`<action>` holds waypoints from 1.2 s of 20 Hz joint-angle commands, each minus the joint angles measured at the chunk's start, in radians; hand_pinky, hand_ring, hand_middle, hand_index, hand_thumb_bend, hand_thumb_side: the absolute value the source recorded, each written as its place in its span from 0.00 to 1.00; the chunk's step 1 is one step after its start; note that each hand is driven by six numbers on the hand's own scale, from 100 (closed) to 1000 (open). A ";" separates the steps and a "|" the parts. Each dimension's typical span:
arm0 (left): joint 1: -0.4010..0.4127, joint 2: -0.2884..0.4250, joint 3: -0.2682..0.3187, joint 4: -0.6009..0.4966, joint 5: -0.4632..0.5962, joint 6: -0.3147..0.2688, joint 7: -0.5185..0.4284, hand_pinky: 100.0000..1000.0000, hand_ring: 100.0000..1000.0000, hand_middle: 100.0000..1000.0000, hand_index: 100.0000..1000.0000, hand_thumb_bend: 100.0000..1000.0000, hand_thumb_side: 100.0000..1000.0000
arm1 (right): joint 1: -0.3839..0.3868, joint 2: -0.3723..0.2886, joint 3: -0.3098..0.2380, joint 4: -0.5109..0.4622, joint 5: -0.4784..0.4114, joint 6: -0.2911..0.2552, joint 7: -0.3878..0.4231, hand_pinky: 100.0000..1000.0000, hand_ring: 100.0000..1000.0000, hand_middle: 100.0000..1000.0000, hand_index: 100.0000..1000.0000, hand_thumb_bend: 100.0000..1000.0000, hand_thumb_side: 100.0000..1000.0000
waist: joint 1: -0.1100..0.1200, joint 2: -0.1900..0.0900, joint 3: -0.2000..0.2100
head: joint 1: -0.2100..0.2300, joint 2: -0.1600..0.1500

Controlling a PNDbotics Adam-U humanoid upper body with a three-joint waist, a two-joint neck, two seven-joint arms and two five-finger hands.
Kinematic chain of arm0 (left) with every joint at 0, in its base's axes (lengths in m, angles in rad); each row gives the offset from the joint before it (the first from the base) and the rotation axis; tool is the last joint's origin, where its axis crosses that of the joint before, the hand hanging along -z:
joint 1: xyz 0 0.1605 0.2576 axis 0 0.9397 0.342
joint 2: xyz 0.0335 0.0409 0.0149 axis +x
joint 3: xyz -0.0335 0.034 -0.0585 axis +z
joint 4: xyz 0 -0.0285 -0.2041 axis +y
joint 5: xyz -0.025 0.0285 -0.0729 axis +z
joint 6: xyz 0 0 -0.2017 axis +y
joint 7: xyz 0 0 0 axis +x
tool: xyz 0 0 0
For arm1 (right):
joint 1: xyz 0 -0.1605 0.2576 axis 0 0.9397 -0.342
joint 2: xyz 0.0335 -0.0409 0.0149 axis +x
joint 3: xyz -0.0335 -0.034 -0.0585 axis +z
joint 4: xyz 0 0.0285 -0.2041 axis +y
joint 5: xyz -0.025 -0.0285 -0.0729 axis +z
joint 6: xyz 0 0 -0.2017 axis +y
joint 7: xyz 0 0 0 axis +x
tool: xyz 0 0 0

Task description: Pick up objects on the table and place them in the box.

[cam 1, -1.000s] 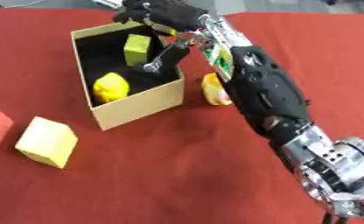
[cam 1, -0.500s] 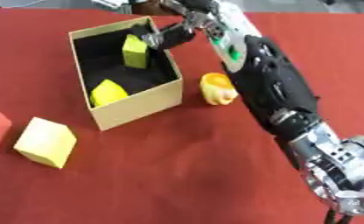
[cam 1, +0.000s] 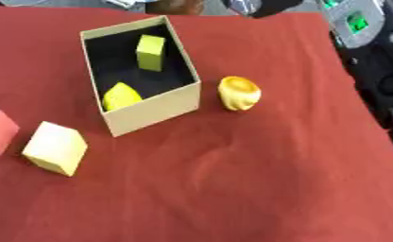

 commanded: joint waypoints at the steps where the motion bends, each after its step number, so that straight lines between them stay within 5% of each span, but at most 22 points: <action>1: -0.007 0.031 0.012 -0.016 -0.006 0.001 0.006 0.61 0.65 0.67 0.79 0.05 0.66 | 0.035 -0.092 0.007 -0.072 -0.057 0.002 0.045 0.89 1.00 0.70 0.90 0.03 0.45 | 0.004 -0.026 -0.002 | 0.010 0.006; 10: -0.008 0.032 0.010 -0.016 -0.007 0.003 0.004 0.61 0.65 0.68 0.79 0.05 0.66 | 0.176 -0.161 0.032 -0.148 -0.144 -0.035 0.152 0.93 1.00 0.69 0.90 0.01 0.51 | 0.009 -0.020 0.005 | 0.024 0.008; 24: -0.006 0.031 0.008 -0.016 -0.006 0.008 -0.002 0.61 0.65 0.68 0.79 0.04 0.67 | 0.183 -0.168 0.025 -0.098 -0.385 -0.041 0.449 0.98 1.00 0.68 0.91 0.06 0.43 | 0.009 -0.025 0.003 | 0.027 0.042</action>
